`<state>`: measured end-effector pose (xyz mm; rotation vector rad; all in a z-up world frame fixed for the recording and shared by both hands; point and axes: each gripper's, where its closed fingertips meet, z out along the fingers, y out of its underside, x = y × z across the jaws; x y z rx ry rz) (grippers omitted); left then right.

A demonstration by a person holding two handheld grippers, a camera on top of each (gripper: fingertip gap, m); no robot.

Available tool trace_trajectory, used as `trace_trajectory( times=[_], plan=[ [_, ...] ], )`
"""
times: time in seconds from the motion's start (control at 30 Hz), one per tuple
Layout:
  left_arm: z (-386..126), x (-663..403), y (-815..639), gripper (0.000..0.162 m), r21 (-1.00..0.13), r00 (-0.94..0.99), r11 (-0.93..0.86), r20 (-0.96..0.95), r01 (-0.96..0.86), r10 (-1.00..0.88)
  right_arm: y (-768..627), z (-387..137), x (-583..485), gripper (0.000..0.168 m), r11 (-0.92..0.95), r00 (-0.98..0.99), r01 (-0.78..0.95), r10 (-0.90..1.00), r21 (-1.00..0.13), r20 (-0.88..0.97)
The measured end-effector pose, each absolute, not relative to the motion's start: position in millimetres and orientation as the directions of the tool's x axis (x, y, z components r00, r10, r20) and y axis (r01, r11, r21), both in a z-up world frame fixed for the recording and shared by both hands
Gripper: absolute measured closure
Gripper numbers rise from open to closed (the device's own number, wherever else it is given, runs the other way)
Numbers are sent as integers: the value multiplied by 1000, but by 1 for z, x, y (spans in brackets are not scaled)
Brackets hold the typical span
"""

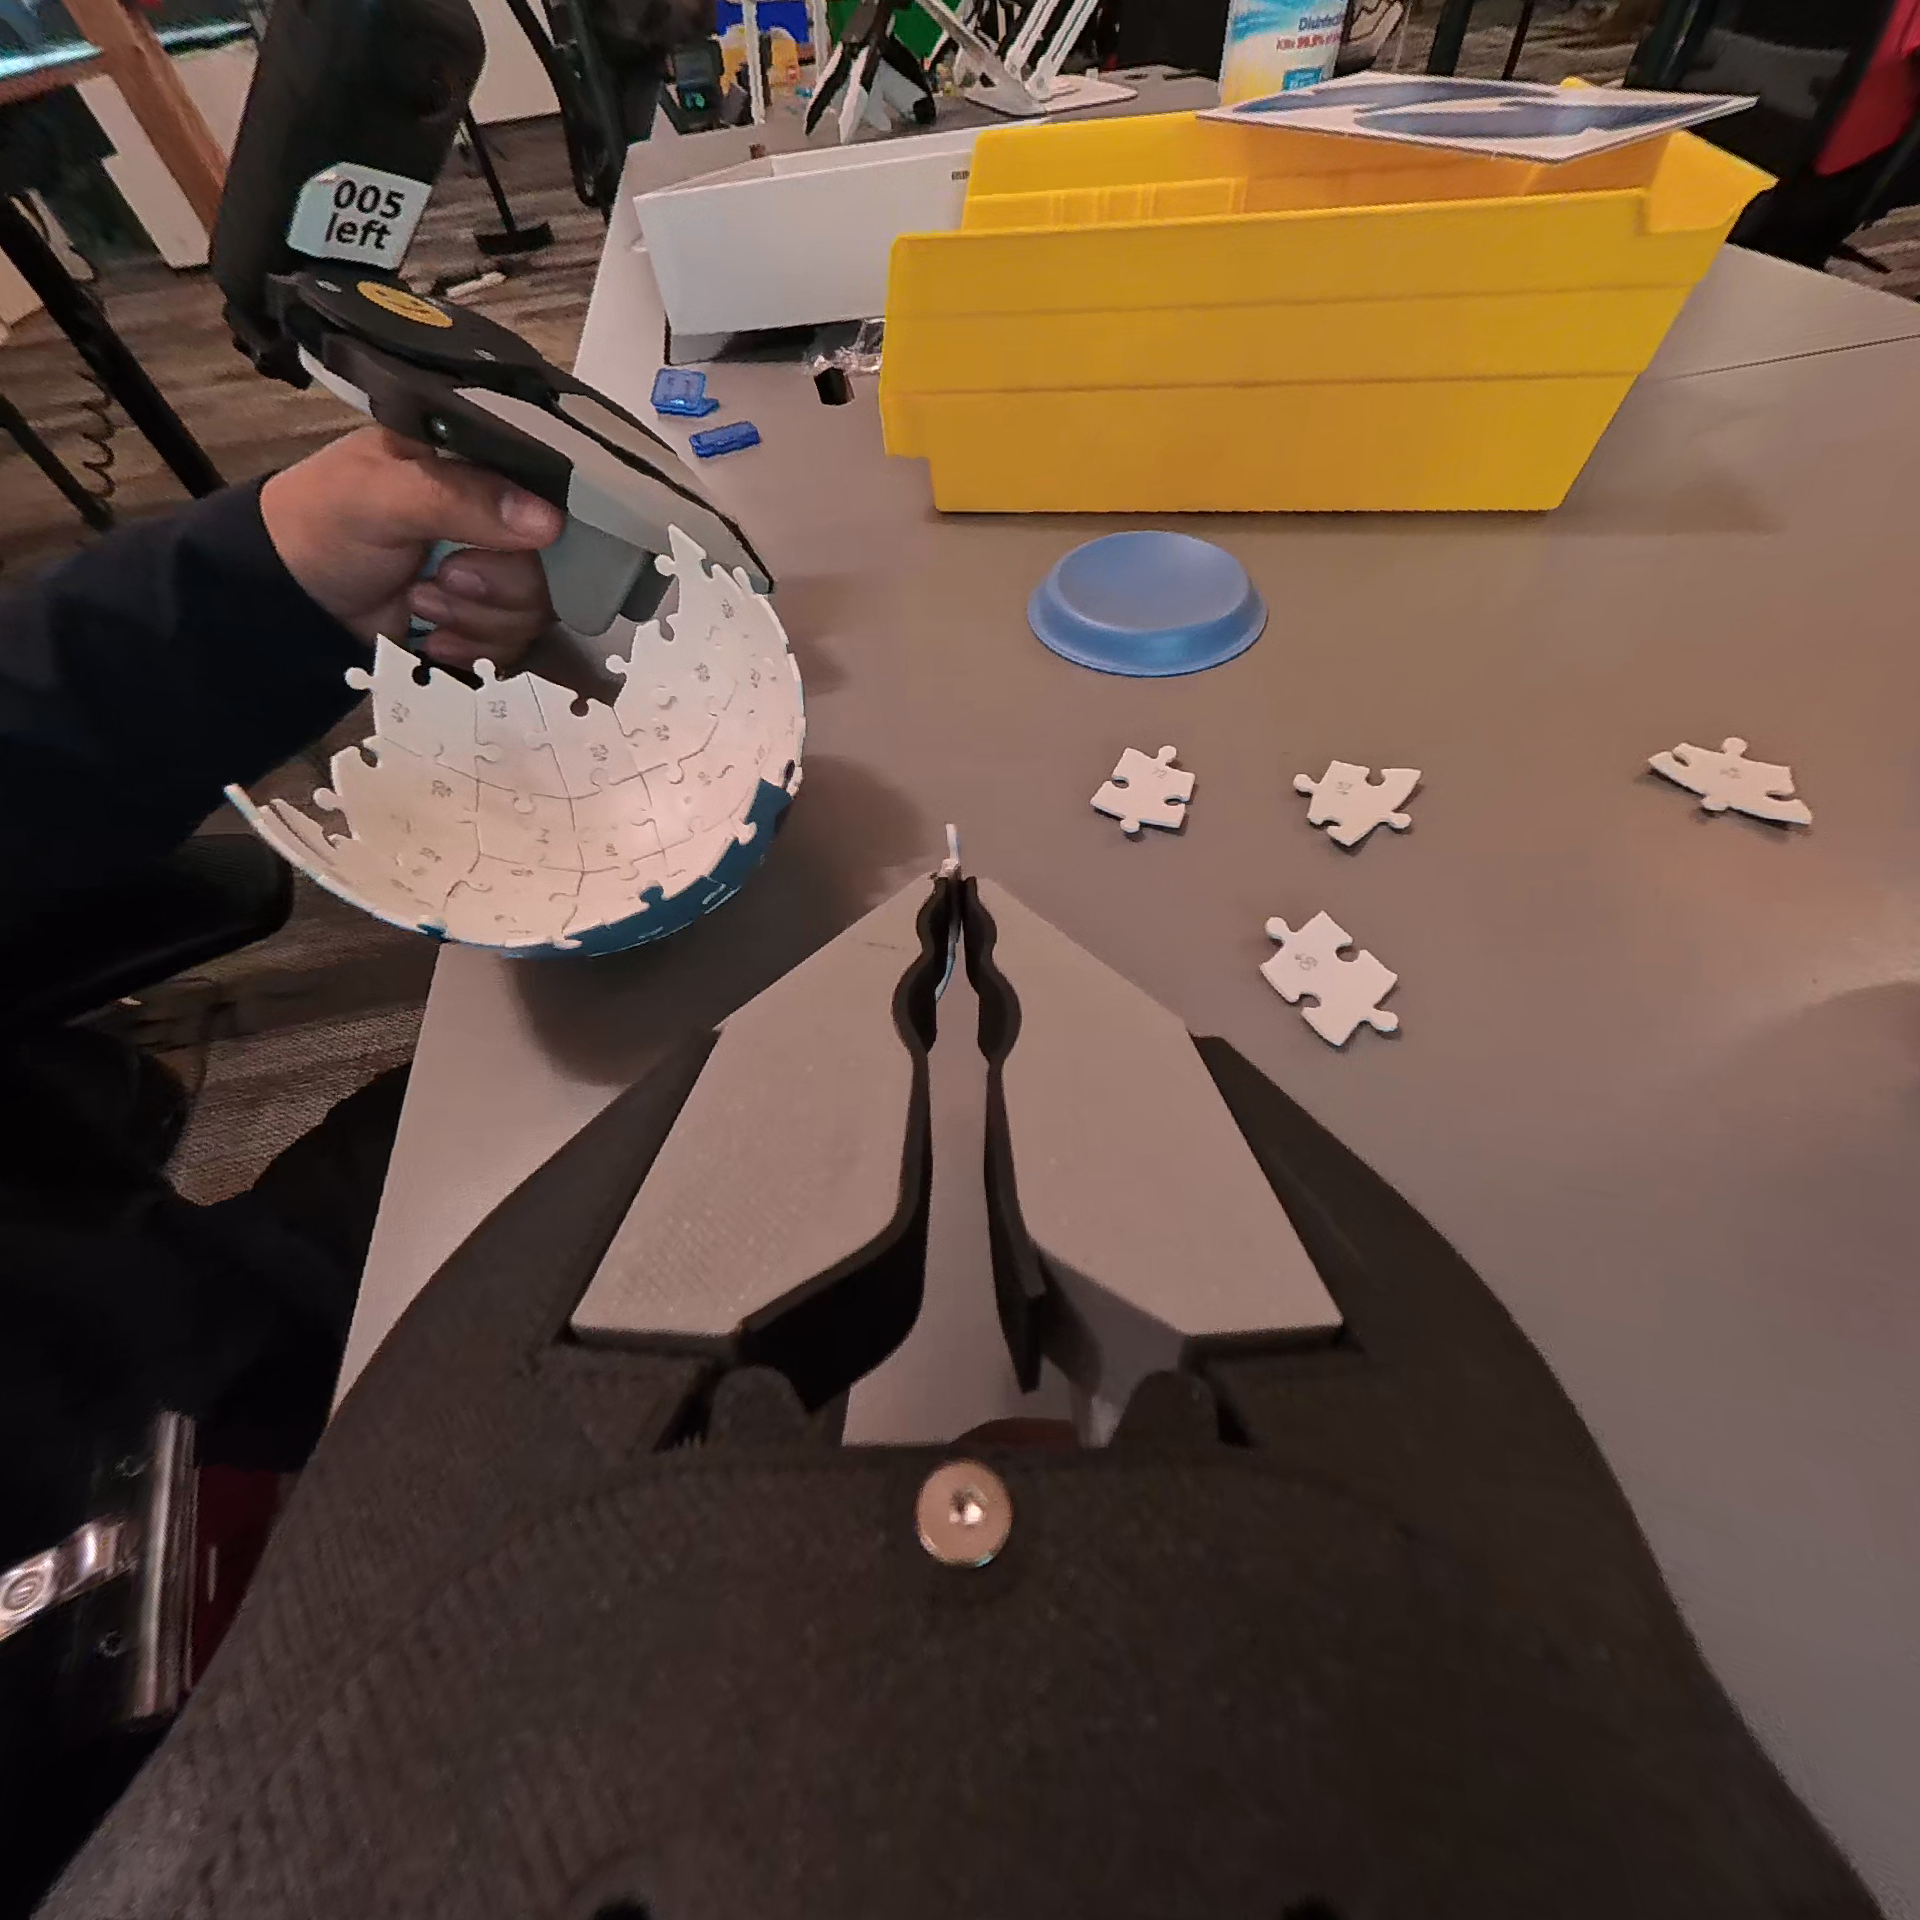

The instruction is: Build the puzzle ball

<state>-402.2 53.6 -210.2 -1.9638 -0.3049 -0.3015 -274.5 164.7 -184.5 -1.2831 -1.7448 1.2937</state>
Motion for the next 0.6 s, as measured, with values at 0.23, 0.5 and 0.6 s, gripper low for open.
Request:
trace_trajectory(
  times=[0.23, 0.5, 0.6],
  plan=[
    [-215, -396, 55, 162, -844, 943, -434, 328, 316, 48, 148, -185, -270, 168, 49, -394, 371, 913, -927, -109],
    [-215, -394, 56, 162, -828, 930, -449, 367, 337, 22, 129, -185, -270, 168, 115, -447, 366, 892, -924, -66],
    [-215, -392, 56, 162, -820, 921, -452, 390, 351, 6, 128, -190, -271, 168, 131, -451, 378, 891, -916, -59]
  ],
)
